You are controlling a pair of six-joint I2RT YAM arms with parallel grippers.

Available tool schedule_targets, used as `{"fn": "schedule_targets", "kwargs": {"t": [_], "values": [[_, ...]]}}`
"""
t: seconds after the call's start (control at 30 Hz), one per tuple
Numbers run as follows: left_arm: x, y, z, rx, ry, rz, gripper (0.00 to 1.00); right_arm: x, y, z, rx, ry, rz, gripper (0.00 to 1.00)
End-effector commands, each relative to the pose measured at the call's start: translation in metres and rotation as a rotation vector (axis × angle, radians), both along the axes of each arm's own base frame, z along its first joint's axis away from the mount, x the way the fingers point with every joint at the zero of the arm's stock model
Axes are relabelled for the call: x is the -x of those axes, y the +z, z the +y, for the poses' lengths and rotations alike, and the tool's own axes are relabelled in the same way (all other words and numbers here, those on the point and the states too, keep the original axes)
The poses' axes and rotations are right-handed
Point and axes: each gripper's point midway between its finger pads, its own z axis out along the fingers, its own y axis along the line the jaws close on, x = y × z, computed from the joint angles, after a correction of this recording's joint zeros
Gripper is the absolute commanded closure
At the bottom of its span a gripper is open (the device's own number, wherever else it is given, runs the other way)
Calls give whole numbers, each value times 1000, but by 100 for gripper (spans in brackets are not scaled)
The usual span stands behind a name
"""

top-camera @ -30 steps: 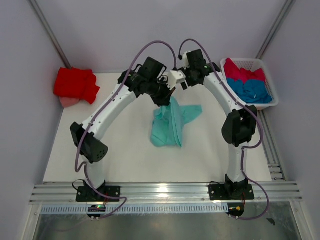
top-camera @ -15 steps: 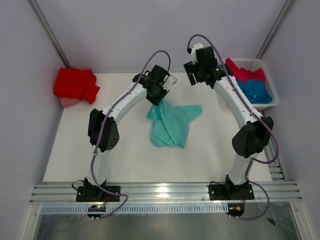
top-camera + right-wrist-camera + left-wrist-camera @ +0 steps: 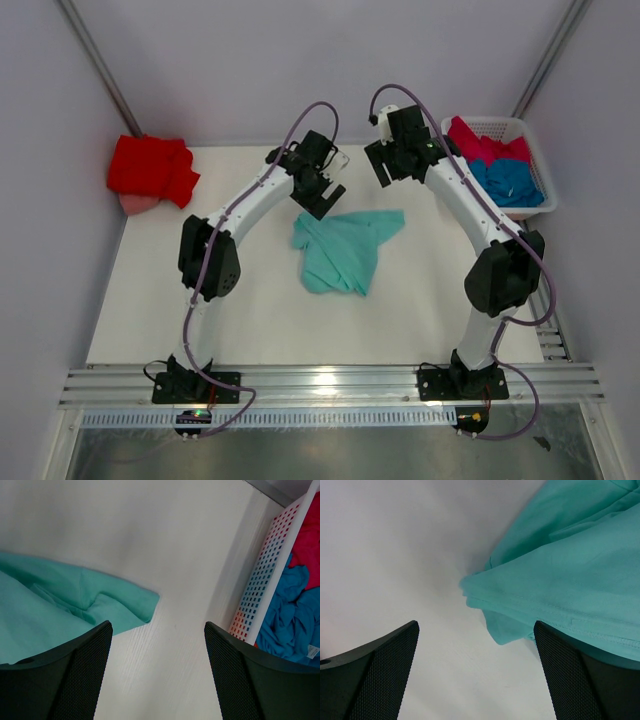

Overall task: Fold and stack the t-shirts
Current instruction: Flatten the tshirt out

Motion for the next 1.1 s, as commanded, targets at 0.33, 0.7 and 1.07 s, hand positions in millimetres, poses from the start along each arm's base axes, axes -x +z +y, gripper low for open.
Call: {"fn": "schedule_targets", "kwargs": {"t": [0.33,0.7,1.07], "values": [[48,45,-40,243,-418,39,5,-1,-6,-29,-33,-55,15,22],[83,61,-36,139,-692,39,11,-15,-36,-43,-11,-72,69,22],[114,24,-15,-7,-866,110,11,-43,-34,-29,-62,-61,55,22]]}}
